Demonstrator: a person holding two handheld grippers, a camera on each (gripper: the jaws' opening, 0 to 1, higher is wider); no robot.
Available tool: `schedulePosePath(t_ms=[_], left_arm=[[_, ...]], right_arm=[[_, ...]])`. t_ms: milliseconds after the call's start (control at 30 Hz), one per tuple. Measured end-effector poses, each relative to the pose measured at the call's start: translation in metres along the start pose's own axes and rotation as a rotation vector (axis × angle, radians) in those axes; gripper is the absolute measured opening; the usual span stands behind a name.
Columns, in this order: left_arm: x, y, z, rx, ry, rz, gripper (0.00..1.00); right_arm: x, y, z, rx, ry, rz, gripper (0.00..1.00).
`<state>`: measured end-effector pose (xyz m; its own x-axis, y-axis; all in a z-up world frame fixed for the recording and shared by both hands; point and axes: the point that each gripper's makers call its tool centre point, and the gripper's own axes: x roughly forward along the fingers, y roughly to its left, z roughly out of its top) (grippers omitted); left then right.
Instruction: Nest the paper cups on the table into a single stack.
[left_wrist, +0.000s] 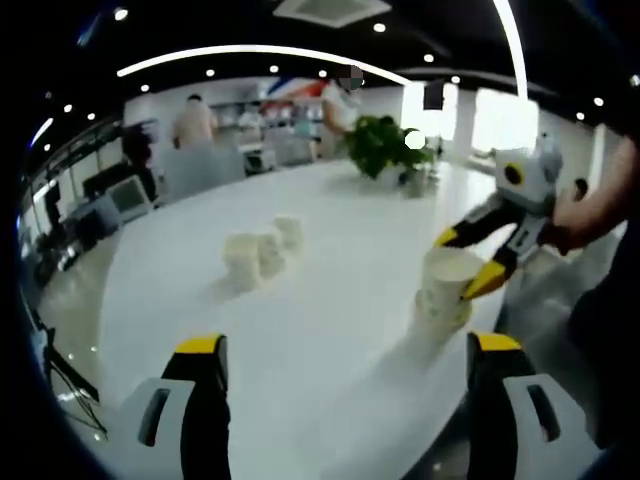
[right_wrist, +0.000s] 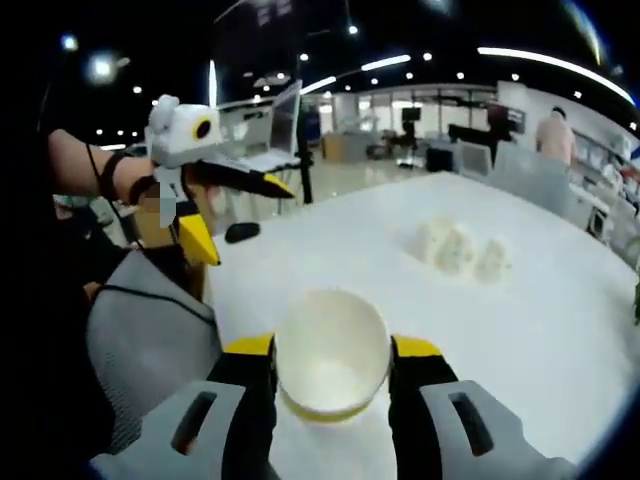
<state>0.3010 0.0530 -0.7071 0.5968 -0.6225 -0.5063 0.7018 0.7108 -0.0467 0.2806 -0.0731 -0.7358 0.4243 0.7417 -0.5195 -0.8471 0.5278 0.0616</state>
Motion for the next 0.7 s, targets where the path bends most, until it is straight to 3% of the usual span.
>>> schedulePosePath(t_ms=[700], left_arm=[[-0.001,0.004,-0.005,-0.015,0.009,0.007,0.99]], right_arm=[[0.008,0.004,-0.020,-0.014,0.055,0.032,0.46]])
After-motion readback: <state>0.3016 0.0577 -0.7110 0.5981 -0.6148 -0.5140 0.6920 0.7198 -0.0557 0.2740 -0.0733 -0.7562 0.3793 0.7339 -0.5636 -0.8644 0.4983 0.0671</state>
